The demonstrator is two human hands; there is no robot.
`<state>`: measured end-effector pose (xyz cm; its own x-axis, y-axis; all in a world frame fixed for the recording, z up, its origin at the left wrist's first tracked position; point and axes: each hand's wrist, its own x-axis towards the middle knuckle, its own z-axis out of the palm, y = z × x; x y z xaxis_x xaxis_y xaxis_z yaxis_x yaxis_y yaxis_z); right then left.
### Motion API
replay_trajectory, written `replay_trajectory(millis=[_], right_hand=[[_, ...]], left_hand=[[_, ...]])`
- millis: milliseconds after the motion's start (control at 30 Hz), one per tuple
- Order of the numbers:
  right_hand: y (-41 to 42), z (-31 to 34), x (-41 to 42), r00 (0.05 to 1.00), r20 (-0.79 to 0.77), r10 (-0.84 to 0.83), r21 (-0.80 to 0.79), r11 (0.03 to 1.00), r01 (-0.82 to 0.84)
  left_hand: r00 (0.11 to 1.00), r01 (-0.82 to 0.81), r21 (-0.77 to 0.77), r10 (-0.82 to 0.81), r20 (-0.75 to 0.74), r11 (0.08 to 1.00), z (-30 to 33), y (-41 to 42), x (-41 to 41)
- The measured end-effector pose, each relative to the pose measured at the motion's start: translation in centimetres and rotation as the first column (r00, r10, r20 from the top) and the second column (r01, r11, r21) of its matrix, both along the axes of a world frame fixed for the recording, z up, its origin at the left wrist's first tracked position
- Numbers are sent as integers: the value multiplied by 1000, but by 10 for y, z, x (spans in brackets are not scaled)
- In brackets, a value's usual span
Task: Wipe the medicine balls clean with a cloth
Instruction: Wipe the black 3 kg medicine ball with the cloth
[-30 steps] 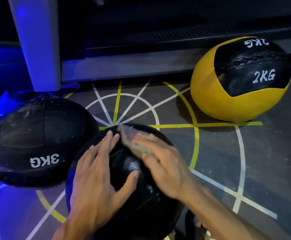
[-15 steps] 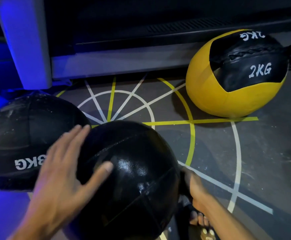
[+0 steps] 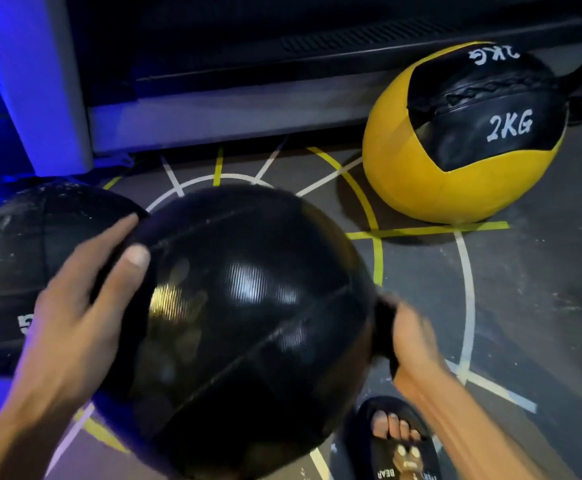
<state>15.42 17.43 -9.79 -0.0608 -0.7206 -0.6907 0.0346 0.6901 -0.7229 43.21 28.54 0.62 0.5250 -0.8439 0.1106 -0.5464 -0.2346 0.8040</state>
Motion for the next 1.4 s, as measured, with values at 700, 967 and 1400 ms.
replay_trajectory(millis=[700,967,1400], right_hand=[[-91,20,28,945,-256,204,-584,747,-319],[-86,-11,29,944,-233,233,-612,719,-329],[-66,22,56,483,-869,108,-495,-149,-856]], left_hand=[[978,132,-30,-135,-160,991,-74,-119,34],[984,164,22,-166,70,986,-69,-114,14],[972,158,-66,-144,184,985,-86,-71,-16]])
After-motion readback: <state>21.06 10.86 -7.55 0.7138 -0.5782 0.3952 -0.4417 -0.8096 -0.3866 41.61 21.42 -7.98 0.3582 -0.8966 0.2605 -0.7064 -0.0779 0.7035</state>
